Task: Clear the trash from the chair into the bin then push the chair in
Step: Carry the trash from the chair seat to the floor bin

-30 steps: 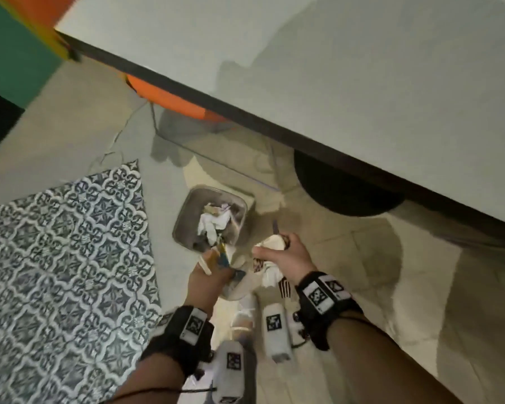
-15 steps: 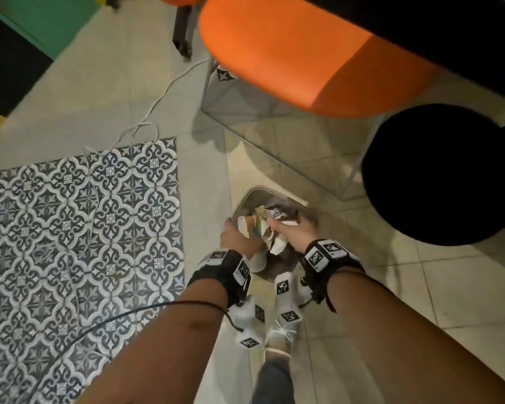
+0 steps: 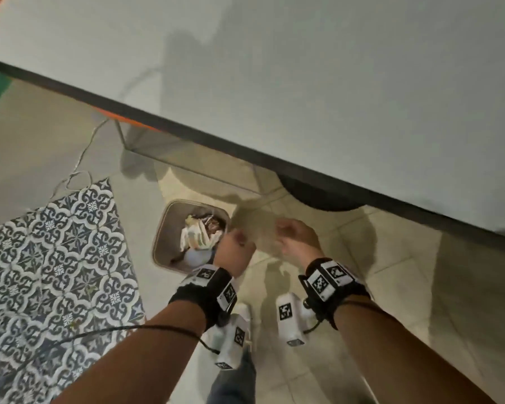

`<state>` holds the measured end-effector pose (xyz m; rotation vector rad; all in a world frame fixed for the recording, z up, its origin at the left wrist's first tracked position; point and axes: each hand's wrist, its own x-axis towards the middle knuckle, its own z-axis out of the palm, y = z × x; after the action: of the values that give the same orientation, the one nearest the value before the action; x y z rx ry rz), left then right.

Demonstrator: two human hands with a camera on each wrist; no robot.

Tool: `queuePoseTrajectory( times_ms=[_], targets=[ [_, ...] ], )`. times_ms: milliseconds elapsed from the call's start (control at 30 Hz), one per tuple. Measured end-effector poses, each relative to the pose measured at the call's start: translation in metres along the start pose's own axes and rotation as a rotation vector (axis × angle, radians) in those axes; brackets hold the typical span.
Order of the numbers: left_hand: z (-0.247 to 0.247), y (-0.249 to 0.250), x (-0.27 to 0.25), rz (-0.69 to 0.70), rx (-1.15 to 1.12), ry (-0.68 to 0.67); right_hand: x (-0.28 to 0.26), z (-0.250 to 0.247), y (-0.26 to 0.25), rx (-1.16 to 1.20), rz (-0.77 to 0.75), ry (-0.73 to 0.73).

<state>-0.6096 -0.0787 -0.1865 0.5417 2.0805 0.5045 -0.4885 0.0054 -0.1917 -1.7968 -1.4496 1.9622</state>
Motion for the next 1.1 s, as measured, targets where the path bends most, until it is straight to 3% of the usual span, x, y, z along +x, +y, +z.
queuePoseTrajectory(
  times_ms=[100, 300, 500, 667, 767, 867, 967, 1100],
  targets=[
    [0.075, 0.059, -0.05, 0.14, 0.041, -0.126, -0.045, -0.093, 0.025, 0.196, 0.007, 0.146],
    [0.258, 0.168, -0.174, 0.407, 0.062, -0.357, -0.165, -0.307, 0.116, 0.28, -0.051, 0.481],
    [0.426, 0.245, -0.298, 0.392, -0.023, -0.641, -0.279, -0.499, 0.217, 0.168, -0.052, 1.005],
    [0.511, 0.287, -0.362, 0.434, -0.015, -0.76, -0.336, -0.6, 0.278, -0.021, 0.081, 1.359],
    [0.558, 0.31, -0.366, 0.452, -0.025, -0.711, -0.344, -0.639, 0.297, -0.021, 0.142, 1.333],
    [0.596, 0.322, -0.361, 0.436, 0.028, -0.578, -0.333, -0.669, 0.31, 0.082, 0.253, 1.158],
    [0.621, 0.33, -0.359, 0.392, 0.117, -0.614, -0.319, -0.682, 0.32, 0.163, 0.341, 1.027],
    [0.641, 0.322, -0.35, 0.283, 0.213, -0.655, -0.305, -0.685, 0.32, 0.07, 0.392, 1.0]
  ],
)
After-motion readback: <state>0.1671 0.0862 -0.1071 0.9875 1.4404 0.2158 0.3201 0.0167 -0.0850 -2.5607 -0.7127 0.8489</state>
